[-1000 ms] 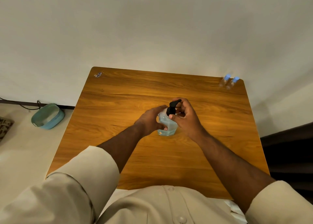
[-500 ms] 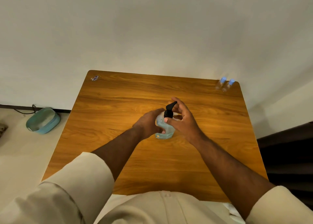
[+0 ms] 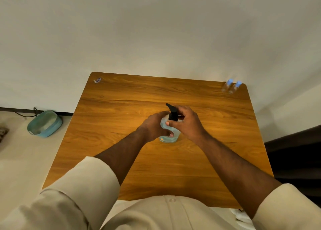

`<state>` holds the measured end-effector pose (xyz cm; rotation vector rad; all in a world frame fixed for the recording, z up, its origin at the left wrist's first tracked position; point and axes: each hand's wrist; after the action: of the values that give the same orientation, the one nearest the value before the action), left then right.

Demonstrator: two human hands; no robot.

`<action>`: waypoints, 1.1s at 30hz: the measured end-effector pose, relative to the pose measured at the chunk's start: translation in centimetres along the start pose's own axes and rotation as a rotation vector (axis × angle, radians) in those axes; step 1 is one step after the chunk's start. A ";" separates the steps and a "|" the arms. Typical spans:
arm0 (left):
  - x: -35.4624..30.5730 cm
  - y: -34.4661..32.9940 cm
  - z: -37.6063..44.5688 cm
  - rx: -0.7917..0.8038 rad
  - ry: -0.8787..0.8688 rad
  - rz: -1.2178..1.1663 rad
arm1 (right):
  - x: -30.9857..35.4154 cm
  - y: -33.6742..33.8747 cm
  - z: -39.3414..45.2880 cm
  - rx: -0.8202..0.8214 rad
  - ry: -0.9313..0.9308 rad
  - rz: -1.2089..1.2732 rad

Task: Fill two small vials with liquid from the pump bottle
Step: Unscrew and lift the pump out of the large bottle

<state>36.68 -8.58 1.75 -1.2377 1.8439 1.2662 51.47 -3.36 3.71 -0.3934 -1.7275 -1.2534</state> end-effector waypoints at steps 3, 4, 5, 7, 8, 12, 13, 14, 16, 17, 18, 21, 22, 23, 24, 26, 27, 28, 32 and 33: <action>-0.1 0.0 -0.2 -0.006 0.008 0.004 | 0.5 0.5 0.0 0.015 0.008 -0.022; -0.1 0.0 -0.3 -0.008 0.005 -0.011 | 0.7 0.7 0.1 0.028 0.004 -0.028; -0.1 0.1 -0.4 -0.008 0.001 -0.029 | 0.8 1.0 0.2 0.041 0.003 -0.027; -0.3 0.2 -0.6 -0.007 -0.011 -0.052 | 1.2 1.5 0.5 0.058 0.010 -0.037; -0.4 0.2 -0.6 -0.004 -0.016 -0.053 | 1.4 1.7 0.7 0.059 0.019 -0.055; -0.7 0.1 -0.7 0.000 -0.029 -0.037 | 2.5 2.5 1.0 0.072 0.049 -0.098; -0.7 0.1 -0.7 -0.001 -0.032 -0.037 | 2.8 2.8 1.0 0.073 0.062 -0.109; -0.8 0.1 -0.7 -0.004 -0.035 -0.039 | 3.1 3.1 1.1 0.065 0.080 -0.125; -0.9 0.0 -0.7 -0.012 -0.039 -0.042 | 3.9 3.7 1.1 0.027 0.112 -0.146; -0.9 0.0 -0.7 -0.016 -0.038 -0.038 | 4.2 3.9 1.1 0.005 0.124 -0.146; -0.9 0.0 -0.6 -0.017 -0.036 -0.034 | 4.5 4.1 1.0 -0.011 0.131 -0.145; -0.6 -0.1 -0.7 -0.018 -0.041 -0.028 | 5.4 4.6 0.7 -0.007 0.137 -0.149; -0.6 -0.2 -0.7 -0.022 -0.043 -0.024 | 5.7 4.8 0.7 -0.010 0.137 -0.150; -0.5 -0.1 -0.6 -0.026 -0.045 -0.017 | 6.1 5.1 0.8 -0.025 0.135 -0.149; -0.5 -0.1 -0.6 -0.030 -0.044 -0.008 | 6.4 5.3 0.8 -0.049 0.130 -0.139; -0.4 -0.1 -0.6 -0.034 -0.042 -0.004 | 6.9 5.7 0.9 -0.078 0.120 -0.104; -0.4 -0.1 -0.6 -0.034 -0.041 -0.005 | 7.1 5.9 0.9 -0.092 0.128 -0.106; -0.4 -0.1 -0.5 -0.033 -0.039 -0.002 | 7.3 6.1 0.9 -0.105 0.144 -0.109; -0.4 -0.1 -0.4 -0.027 -0.039 0.028 | 7.5 6.5 0.8 -0.111 0.117 -0.042; -0.4 -0.1 -0.4 -0.027 -0.037 0.037 | 7.5 6.6 0.7 -0.100 0.097 -0.004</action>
<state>36.92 -8.81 2.18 -1.1911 1.8366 1.3293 51.92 -1.82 13.59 -0.3817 -1.5892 -1.3443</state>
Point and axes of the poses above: each hand's wrist, its own z-axis towards the middle knuckle, its own y-axis out of the back of the hand, x = y × z, and after that the axes turned 5 degrees about -z, right-handed
